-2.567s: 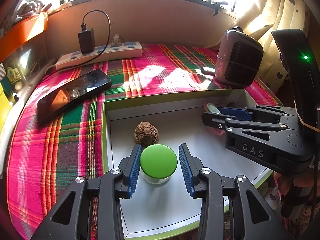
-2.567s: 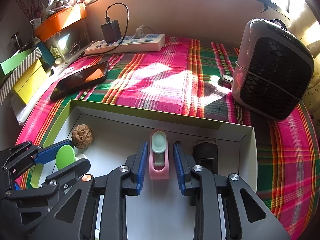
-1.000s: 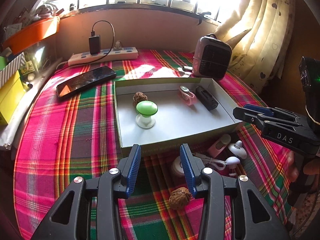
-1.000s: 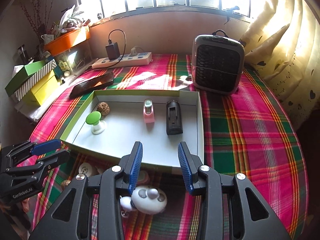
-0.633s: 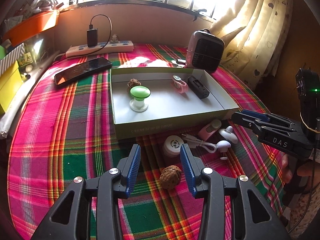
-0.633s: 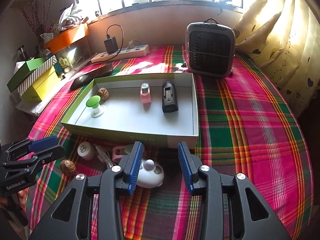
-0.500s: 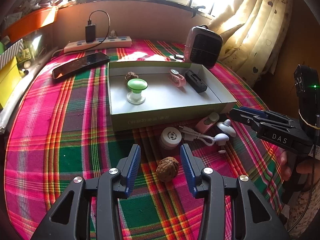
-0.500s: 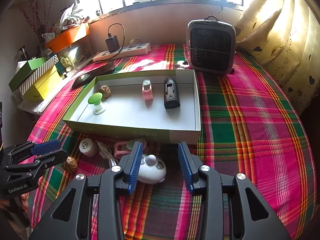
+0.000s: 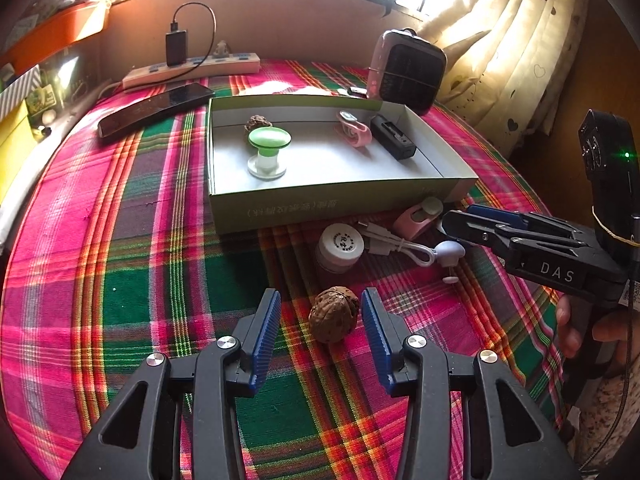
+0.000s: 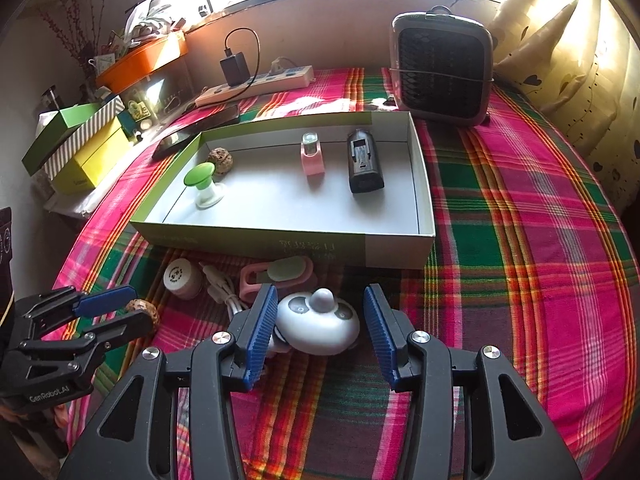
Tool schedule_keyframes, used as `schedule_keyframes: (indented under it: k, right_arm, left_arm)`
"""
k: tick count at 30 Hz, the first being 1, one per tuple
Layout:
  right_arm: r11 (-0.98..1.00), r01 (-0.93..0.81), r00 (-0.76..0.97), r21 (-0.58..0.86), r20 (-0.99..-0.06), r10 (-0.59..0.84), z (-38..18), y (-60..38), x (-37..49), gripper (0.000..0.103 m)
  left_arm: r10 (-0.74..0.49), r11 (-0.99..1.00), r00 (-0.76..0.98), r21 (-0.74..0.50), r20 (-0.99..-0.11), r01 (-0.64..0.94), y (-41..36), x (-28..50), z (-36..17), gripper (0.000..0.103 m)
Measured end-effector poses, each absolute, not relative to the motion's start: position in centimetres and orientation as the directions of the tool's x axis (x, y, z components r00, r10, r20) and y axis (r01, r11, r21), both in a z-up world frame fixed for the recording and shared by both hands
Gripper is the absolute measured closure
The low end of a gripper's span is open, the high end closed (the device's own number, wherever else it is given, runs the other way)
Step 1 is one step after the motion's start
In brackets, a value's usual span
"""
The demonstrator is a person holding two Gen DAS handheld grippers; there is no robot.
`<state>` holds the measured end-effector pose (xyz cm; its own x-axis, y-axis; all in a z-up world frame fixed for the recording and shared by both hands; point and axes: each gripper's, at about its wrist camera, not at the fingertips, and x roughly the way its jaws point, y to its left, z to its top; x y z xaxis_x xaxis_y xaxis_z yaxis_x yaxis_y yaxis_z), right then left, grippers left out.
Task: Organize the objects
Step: 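Move left tool to the second walnut while right tool approaches the white gadget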
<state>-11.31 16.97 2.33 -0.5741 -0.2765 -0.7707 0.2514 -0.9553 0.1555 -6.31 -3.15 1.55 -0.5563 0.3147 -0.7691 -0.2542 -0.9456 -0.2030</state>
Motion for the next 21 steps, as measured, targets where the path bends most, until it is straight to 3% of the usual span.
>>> schedule_keyframes:
  k: [21]
  right_arm:
    - [-0.978,0.173,-0.584,0.114,-0.788,-0.195,1.3,19.6,-10.6,0.056]
  left_arm:
    - [0.3,-0.949,-0.55,-0.185,-0.78,-0.255,-2.8,-6.6,0.9,0.062]
